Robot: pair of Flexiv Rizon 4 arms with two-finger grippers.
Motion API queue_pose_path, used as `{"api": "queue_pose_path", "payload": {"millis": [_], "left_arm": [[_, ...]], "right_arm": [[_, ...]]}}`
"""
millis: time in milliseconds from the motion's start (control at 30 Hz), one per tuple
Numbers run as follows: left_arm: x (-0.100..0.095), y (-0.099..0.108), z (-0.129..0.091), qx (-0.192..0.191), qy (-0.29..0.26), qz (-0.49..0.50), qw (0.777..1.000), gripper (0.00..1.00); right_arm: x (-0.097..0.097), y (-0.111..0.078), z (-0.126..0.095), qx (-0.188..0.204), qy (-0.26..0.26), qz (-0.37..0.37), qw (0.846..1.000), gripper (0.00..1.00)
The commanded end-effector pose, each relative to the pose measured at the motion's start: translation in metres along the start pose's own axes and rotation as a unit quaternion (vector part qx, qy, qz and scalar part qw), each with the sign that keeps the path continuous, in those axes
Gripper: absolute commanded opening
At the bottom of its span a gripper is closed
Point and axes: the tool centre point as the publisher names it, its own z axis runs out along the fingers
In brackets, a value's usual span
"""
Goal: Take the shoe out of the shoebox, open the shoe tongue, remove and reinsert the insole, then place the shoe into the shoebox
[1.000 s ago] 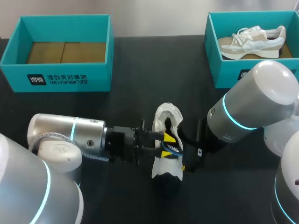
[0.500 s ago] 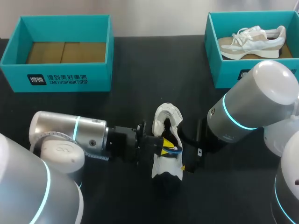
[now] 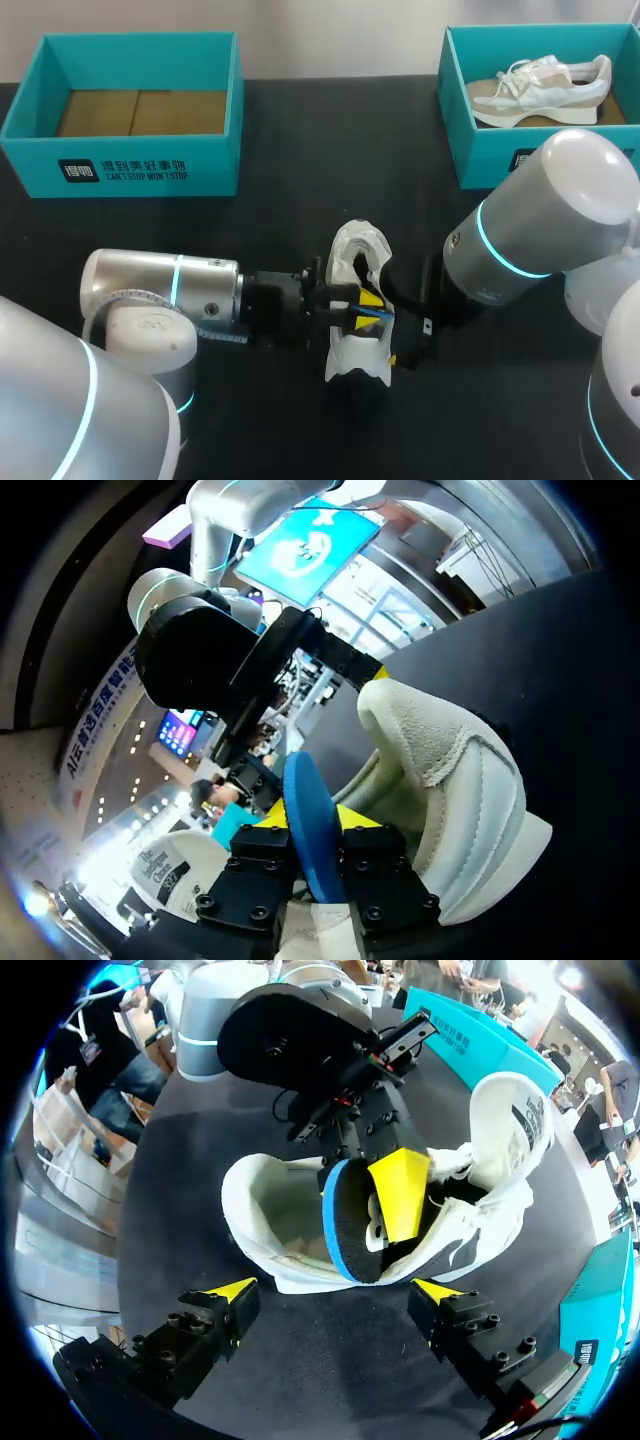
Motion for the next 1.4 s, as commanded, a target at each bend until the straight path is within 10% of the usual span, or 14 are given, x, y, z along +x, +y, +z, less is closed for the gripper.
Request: {"api": "queue_pose_path", "payload": {"millis": [33,267,333,967,1133,1400], "left_arm": [[-0.002,-0.019,-0.013,0.005,-0.003,-0.001,1.0,0.44],[-0.008,-0.032,-0.016,0.025,-0.004,-0.011,1.0,0.36],[-0.008,-0.031,-0.016,0.024,-0.001,-0.012,1.0,0.0],[0.004,0.005,-0.001,-0.003,0.028,-0.003,1.0,0.0],[-0.007,-0.01,-0.018,0.009,0.02,0.0,1.0,0.44],[-0.018,-0.025,-0.028,0.005,0.047,-0.012,0.999,0.44]], "right_arm": [[0.001,0.0,0.001,0.0,-0.001,0.0,1.0,1.0],[0.001,0.0,0.001,0.0,-0.001,0.0,1.0,1.0],[0.001,0.0,0.001,0.0,-0.001,0.0,1.0,1.0],[0.001,0.0,0.001,0.0,-0.001,0.0,1.0,1.0],[0.001,0.0,0.001,0.0,-0.001,0.0,1.0,1.0],[0.001,0.0,0.001,0.0,-0.001,0.0,1.0,1.0]]}}
